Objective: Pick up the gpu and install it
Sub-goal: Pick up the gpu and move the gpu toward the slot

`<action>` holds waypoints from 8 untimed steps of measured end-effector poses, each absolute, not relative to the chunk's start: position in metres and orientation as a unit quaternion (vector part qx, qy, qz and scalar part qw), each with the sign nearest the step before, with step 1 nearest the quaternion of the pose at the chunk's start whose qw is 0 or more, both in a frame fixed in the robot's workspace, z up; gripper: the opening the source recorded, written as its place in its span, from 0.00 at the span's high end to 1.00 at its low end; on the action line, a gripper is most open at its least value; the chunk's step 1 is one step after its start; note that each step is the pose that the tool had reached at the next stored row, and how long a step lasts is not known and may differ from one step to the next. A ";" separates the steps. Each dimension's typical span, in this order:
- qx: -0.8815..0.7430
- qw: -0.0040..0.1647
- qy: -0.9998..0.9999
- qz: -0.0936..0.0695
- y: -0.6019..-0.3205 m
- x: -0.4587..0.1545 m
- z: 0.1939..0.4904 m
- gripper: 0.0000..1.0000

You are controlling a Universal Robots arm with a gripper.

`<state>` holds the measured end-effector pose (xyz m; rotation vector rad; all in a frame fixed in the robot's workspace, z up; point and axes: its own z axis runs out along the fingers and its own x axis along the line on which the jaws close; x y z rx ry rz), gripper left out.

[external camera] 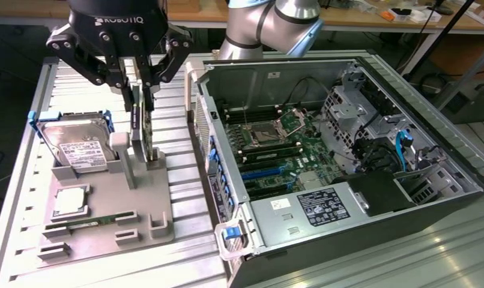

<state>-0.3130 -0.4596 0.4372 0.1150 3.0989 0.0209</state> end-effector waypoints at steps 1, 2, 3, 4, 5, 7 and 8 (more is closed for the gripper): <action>0.037 0.020 0.999 0.007 -0.460 -0.313 0.438 0.73; 0.037 0.020 0.999 0.007 -0.460 -0.313 0.439 0.73; 0.037 0.020 0.999 0.007 -0.460 -0.313 0.440 0.73; 0.037 0.020 0.999 0.007 -0.460 -0.313 0.442 0.73; 0.037 0.020 0.999 0.007 -0.460 -0.313 0.443 0.73; 0.037 0.020 0.999 0.007 -0.460 -0.313 0.445 0.73; 0.037 0.020 0.999 0.007 -0.460 -0.313 0.447 0.73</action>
